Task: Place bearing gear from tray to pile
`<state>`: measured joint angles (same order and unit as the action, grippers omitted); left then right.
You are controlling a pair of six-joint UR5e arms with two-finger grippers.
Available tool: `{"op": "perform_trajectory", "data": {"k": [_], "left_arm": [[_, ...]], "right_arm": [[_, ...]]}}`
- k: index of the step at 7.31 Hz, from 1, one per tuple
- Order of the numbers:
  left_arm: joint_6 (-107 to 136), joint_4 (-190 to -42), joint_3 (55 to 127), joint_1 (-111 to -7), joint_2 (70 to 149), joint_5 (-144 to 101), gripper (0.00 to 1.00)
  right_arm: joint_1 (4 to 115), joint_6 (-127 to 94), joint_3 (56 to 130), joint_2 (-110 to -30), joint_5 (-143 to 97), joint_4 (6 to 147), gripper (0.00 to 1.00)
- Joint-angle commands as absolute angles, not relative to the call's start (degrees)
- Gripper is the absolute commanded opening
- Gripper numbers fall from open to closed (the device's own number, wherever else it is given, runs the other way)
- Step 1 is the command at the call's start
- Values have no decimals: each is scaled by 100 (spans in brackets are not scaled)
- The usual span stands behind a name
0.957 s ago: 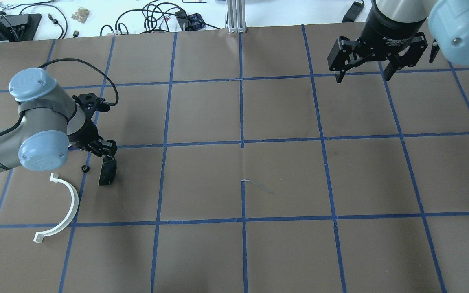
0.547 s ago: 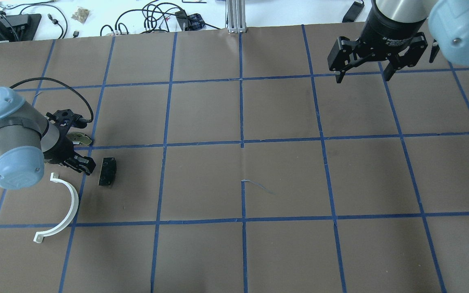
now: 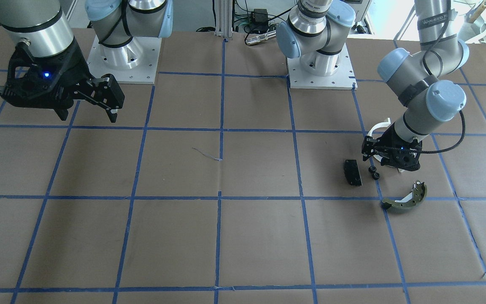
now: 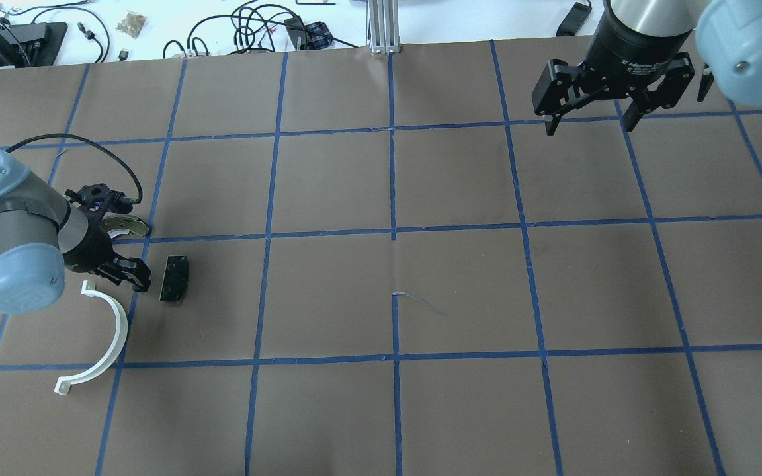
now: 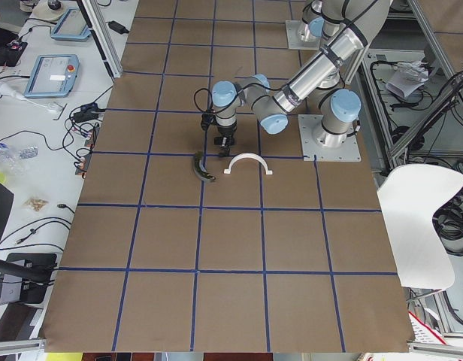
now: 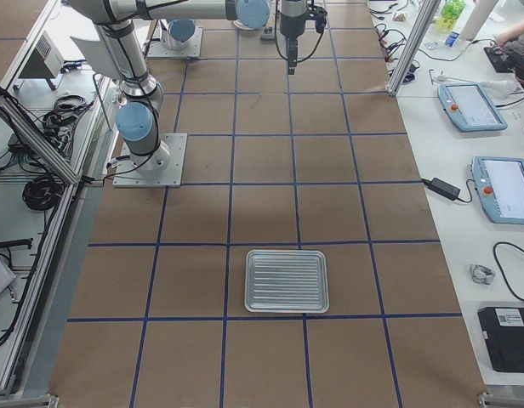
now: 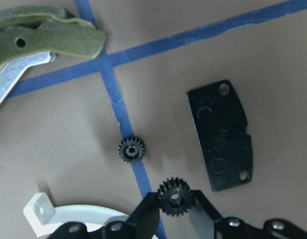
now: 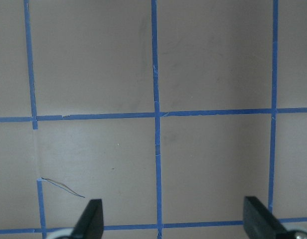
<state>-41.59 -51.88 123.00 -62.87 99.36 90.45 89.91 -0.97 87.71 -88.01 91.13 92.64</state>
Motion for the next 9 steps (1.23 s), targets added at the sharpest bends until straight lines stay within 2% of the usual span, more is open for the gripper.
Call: {"op": "perform_trajectory", "data": {"k": [1, 3, 4, 7, 9], "left_arm": [[-4044, -5221, 12270, -6354, 9932, 9035, 99], [-3545, -5325, 11921, -6729, 9827, 9017, 99], [-2837, -6153, 11344, -7220, 9774, 9061, 99], [-761, -8887, 9016, -8592, 9835, 9070, 100], [-625, -9298, 8553, -9129, 9581, 9018, 100]], "right_arm": [[8991, -97, 8771, -8798, 9106, 9264, 100], [8991, -97, 8771, -8798, 9106, 9264, 100], [8991, -97, 8771, -8798, 9105, 9264, 100], [8991, -97, 8771, -8798, 9114, 9264, 100], [8991, -97, 8771, -8798, 9114, 9264, 100]]}}
